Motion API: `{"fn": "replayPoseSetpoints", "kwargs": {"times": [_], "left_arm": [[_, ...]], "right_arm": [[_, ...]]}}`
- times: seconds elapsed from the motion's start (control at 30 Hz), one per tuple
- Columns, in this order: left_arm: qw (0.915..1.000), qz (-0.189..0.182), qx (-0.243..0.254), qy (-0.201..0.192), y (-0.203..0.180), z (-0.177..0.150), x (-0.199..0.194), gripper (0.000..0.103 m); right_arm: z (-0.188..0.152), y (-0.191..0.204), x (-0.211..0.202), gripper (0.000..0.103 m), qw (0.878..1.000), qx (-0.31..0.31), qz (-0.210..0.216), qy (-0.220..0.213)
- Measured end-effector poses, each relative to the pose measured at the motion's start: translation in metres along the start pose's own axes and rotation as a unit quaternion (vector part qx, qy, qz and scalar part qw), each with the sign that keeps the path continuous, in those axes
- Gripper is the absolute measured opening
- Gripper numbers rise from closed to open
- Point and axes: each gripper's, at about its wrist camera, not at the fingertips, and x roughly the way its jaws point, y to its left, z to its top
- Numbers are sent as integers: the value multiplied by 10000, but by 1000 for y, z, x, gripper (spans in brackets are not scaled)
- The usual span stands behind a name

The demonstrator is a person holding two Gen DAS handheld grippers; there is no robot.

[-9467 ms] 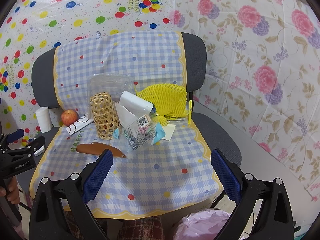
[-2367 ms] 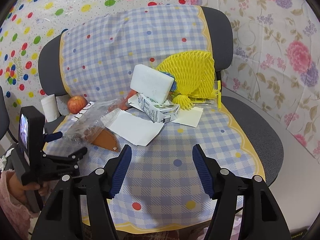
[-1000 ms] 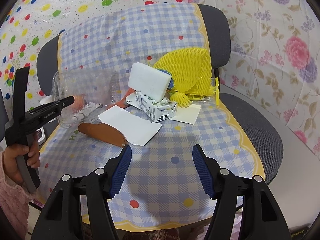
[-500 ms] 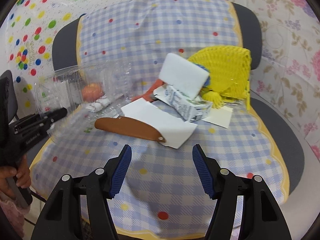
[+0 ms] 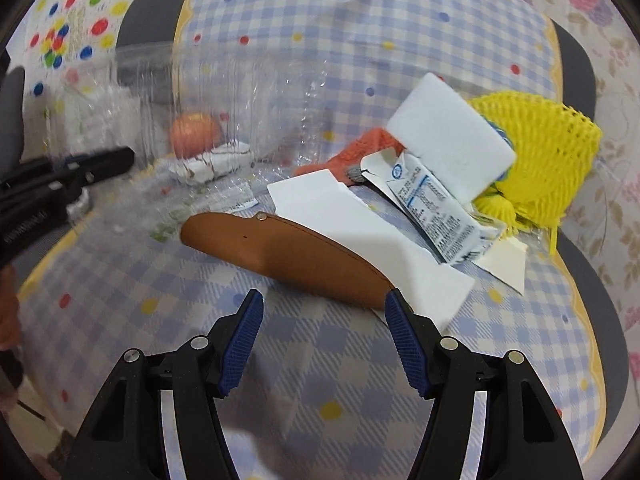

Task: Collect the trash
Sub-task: 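Grasp the brown leather sheath with the right gripper while the left gripper holds the plastic box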

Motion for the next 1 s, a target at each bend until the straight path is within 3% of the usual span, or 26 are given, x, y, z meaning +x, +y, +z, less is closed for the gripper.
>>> {"fn": "replayPoseSetpoints", "kwargs": {"times": [0.4,0.53,0.6,0.7,0.87,1.0], "left_arm": [[10000,1,6,19,4,6,10,14],[10000,67,22,-4,2,8,10,14],[10000,98,-7,-4,2,8,9,14],[9999,99,-91,5,7,9,6,14],[9999,-20,-159,3,6,7,-2,14],[9999,-69,-95,-29,-1,4,-6,14]], "right_arm": [[28,18,28,64,9984,-530,-116,-129],[35,19,32,44,9976,-665,198,-49],[37,18,31,26,9974,-703,134,-62],[39,2,17,11,9992,-271,232,-206],[34,-34,-14,0,9970,593,379,-313],[25,-43,-25,2,9960,753,373,-292]]}}
